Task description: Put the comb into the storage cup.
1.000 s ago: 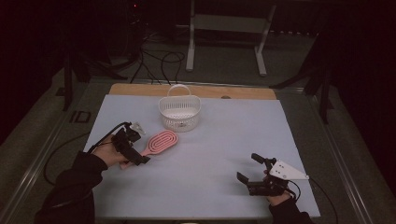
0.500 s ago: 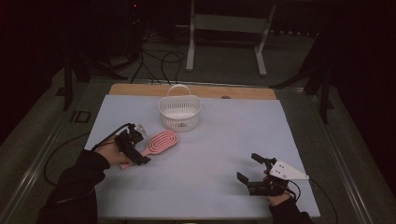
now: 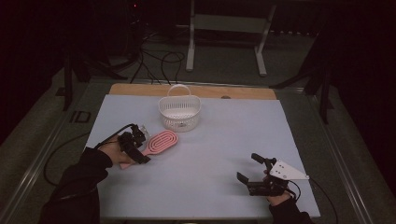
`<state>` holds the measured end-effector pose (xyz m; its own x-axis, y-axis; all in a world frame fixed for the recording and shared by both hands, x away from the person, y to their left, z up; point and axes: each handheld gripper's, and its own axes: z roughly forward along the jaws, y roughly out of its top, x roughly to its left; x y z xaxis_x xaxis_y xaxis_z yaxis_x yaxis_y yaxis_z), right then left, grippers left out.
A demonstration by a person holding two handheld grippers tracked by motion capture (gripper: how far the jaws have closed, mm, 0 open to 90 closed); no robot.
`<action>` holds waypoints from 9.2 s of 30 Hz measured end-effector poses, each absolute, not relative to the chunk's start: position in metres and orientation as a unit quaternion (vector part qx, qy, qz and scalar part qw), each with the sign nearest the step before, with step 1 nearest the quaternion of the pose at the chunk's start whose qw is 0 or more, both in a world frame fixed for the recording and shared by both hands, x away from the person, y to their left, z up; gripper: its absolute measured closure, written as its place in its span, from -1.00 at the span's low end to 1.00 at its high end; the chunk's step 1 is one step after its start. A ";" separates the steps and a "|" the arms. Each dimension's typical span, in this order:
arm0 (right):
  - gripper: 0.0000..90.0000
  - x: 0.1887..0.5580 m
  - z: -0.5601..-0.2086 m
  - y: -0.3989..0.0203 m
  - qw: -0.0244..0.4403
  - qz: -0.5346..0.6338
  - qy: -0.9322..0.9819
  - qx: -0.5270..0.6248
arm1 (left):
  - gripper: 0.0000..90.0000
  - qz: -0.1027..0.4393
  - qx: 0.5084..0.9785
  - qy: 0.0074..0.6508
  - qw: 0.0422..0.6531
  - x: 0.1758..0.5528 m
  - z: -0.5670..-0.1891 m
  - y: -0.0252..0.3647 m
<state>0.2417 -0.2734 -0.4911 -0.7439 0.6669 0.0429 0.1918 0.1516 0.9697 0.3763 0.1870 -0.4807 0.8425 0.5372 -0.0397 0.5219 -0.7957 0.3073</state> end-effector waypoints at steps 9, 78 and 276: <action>-0.81 0.242 -0.491 -0.274 0.204 0.581 0.731 0.294 | -0.10 0.023 0.948 0.285 0.143 0.381 -0.482 0.187; -0.81 0.242 -0.491 -0.274 0.203 0.584 0.728 0.296 | 0.58 0.032 0.939 0.262 0.219 0.356 -0.459 0.178; -0.81 0.262 -0.370 -0.114 0.128 0.609 0.684 0.381 | 0.58 0.204 0.795 0.264 0.507 0.262 -0.485 0.157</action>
